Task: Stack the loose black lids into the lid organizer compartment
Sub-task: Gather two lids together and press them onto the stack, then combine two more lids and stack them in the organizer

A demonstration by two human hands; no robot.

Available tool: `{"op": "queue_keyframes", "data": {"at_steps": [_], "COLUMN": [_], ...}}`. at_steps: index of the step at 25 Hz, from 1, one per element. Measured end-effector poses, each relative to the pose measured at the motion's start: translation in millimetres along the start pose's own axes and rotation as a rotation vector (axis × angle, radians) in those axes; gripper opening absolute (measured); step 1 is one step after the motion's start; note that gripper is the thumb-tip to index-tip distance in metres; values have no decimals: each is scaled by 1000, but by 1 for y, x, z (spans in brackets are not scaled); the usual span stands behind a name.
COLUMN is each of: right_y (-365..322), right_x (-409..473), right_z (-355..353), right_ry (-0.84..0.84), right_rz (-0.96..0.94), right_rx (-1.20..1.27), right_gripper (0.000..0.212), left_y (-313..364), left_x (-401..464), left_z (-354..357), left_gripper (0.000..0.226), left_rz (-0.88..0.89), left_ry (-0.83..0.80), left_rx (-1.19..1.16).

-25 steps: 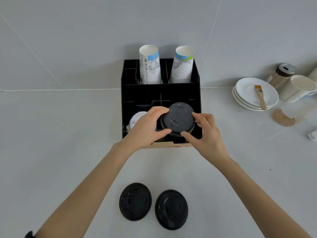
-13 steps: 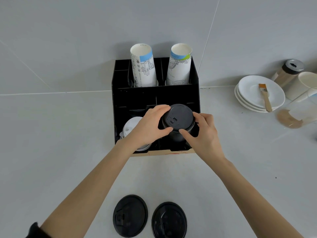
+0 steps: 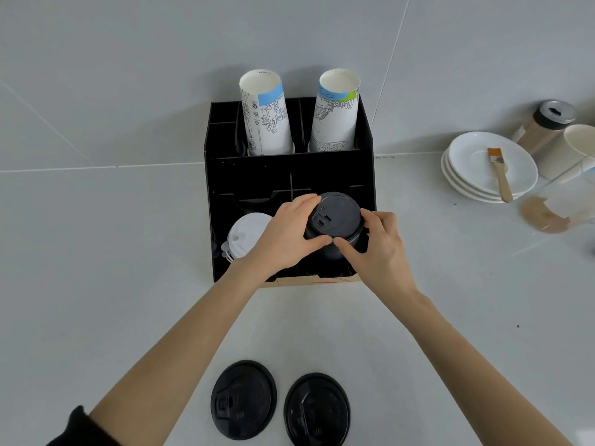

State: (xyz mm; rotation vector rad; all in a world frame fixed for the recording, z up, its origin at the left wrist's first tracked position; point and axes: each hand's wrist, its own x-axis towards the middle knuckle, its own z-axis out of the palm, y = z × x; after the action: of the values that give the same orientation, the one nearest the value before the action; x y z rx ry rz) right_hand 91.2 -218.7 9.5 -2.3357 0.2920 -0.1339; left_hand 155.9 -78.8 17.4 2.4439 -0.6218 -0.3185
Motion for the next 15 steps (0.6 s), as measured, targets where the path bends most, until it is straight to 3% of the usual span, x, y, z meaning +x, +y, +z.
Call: {"op": "queue_keyframes", "data": {"at_steps": [15], "right_y": [-3], "right_x": [-54], "right_z": [-14], "right_ry": [-58], "right_rz": [-104], "right_rx": [-36], "right_gripper": [53], "left_y": [4], "left_x": [-74], "left_z": [-9], "left_gripper": [60], "left_rz": [-29], "left_ry": [63], "left_rx": [-102]}}
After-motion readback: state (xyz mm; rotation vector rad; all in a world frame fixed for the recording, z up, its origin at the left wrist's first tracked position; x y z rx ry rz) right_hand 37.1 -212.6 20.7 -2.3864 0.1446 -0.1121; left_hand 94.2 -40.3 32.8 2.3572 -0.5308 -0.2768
